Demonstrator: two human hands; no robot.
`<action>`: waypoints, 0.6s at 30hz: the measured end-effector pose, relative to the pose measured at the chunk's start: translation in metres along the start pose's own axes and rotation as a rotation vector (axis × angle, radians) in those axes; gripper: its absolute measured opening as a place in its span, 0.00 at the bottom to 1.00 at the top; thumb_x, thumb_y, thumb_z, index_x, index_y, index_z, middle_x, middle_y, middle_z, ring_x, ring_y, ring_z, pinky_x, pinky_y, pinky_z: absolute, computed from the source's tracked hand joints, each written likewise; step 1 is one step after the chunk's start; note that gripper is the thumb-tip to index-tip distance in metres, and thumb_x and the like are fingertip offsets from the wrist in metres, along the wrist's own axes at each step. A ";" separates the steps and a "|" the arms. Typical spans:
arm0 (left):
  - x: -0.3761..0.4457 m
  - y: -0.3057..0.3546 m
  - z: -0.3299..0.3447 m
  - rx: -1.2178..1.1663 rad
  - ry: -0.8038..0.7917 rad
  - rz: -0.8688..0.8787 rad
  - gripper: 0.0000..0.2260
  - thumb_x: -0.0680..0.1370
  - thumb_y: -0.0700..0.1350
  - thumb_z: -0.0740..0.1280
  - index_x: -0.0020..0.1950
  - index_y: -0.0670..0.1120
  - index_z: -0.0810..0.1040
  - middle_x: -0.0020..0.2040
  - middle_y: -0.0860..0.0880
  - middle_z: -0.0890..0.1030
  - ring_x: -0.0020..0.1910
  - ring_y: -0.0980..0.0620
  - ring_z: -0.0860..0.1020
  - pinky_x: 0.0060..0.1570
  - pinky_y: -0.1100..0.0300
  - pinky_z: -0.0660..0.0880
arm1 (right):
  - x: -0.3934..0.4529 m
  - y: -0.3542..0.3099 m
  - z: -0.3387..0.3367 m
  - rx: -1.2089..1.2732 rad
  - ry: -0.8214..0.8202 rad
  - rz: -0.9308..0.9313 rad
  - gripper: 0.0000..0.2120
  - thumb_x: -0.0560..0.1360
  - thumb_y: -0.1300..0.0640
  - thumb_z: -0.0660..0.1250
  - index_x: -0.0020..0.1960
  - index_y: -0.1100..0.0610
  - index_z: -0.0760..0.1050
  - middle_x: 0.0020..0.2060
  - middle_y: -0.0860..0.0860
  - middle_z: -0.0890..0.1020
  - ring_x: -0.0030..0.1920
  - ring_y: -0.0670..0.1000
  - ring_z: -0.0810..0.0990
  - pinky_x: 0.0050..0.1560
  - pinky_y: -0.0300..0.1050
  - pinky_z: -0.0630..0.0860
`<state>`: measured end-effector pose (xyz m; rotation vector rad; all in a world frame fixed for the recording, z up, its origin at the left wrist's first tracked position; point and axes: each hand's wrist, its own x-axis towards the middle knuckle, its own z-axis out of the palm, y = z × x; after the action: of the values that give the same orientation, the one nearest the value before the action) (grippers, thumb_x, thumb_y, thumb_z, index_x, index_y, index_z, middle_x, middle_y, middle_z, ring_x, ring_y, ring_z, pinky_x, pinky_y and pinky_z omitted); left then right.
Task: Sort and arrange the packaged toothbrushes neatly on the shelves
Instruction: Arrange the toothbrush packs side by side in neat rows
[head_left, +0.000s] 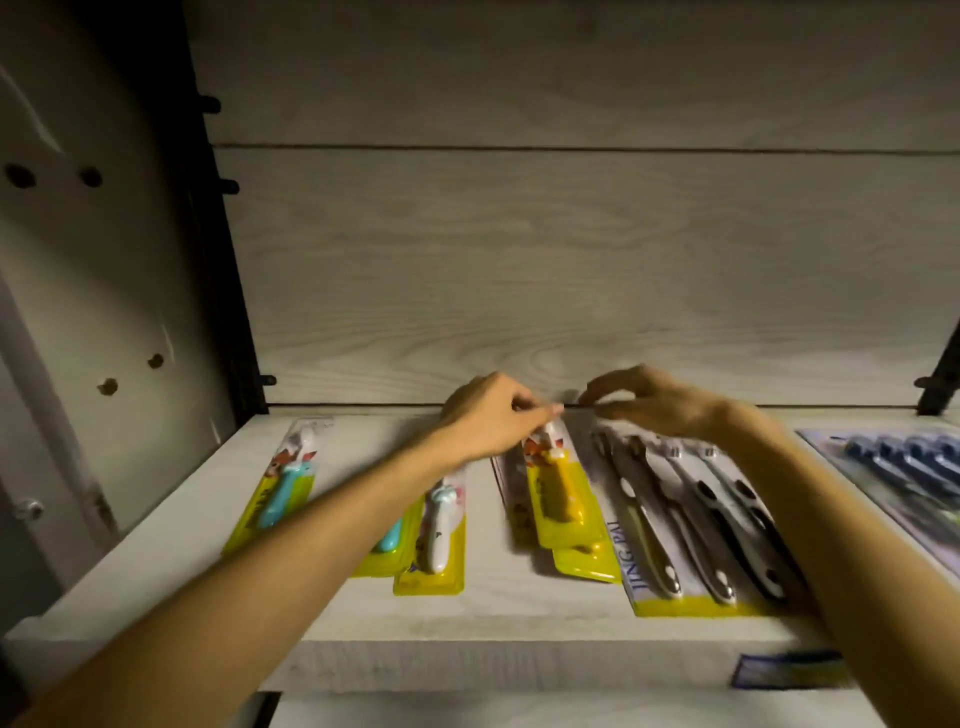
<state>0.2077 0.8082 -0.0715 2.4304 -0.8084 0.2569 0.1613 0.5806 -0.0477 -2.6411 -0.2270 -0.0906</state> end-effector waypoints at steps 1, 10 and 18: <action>0.001 -0.003 0.003 0.006 -0.009 0.013 0.16 0.78 0.62 0.66 0.37 0.54 0.83 0.32 0.53 0.81 0.35 0.55 0.79 0.37 0.57 0.74 | -0.001 0.002 -0.001 0.006 0.027 0.012 0.11 0.79 0.56 0.68 0.61 0.54 0.82 0.61 0.52 0.81 0.61 0.53 0.78 0.66 0.50 0.72; -0.007 -0.018 0.008 0.025 -0.075 0.159 0.17 0.81 0.55 0.66 0.61 0.46 0.81 0.59 0.47 0.81 0.59 0.49 0.78 0.60 0.52 0.74 | -0.005 -0.027 0.034 -0.020 -0.025 -0.012 0.14 0.79 0.45 0.66 0.57 0.52 0.83 0.52 0.52 0.84 0.53 0.52 0.81 0.56 0.49 0.77; -0.023 -0.013 0.004 0.166 -0.093 0.110 0.14 0.80 0.56 0.64 0.60 0.49 0.79 0.60 0.49 0.80 0.58 0.46 0.77 0.54 0.54 0.74 | -0.012 -0.033 0.033 0.047 -0.124 0.037 0.16 0.75 0.46 0.69 0.63 0.45 0.80 0.57 0.48 0.82 0.57 0.50 0.79 0.60 0.47 0.75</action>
<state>0.1972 0.8261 -0.0881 2.5723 -0.9991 0.2634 0.1448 0.6226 -0.0627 -2.6049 -0.2191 0.0894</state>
